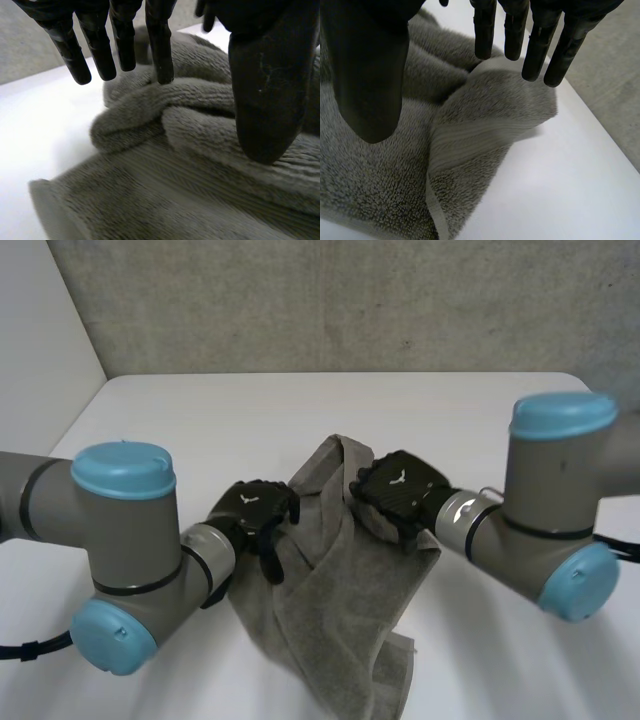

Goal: Fold the towel.

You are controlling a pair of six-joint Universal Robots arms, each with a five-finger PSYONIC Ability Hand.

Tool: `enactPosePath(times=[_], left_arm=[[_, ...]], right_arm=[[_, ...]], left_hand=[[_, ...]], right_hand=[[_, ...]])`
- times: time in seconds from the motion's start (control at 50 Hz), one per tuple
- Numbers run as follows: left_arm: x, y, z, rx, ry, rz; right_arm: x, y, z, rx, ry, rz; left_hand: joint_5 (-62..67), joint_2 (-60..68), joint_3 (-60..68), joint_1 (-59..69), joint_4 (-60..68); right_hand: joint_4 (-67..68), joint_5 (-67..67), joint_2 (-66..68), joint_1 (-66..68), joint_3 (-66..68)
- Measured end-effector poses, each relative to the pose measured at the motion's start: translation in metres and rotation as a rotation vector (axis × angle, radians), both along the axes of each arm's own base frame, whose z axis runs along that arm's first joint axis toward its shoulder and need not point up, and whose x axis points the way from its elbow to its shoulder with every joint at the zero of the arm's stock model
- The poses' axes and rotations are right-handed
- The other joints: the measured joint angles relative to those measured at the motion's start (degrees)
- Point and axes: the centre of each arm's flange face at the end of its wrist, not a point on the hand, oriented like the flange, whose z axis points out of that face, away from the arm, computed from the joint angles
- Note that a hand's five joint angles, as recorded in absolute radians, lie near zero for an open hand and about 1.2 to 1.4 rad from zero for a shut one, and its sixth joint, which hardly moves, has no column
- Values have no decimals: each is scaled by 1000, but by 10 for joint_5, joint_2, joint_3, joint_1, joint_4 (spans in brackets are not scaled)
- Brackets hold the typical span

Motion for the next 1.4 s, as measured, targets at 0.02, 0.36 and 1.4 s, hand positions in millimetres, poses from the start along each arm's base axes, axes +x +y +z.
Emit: enactPosePath(times=[0.02,0.36,1.4], left_arm=[[-1,2,-2,5,-2,-5],[-12,26,-15,40,-28,-71],[-7,-40,36,-197,-50,-27]], right_arm=[[2,-1,-7,-9,3,9],[30,-15,-55,-125,-20,21],[-48,-18,10,-91,10,-165]], left_hand=[[0,0,0,0,0],[384,356,346,367,363],[32,24,25,17,21]], right_hand=[[0,0,0,0,0],[554,560,560,556,551],[-61,-75,-59,-64,-66]])
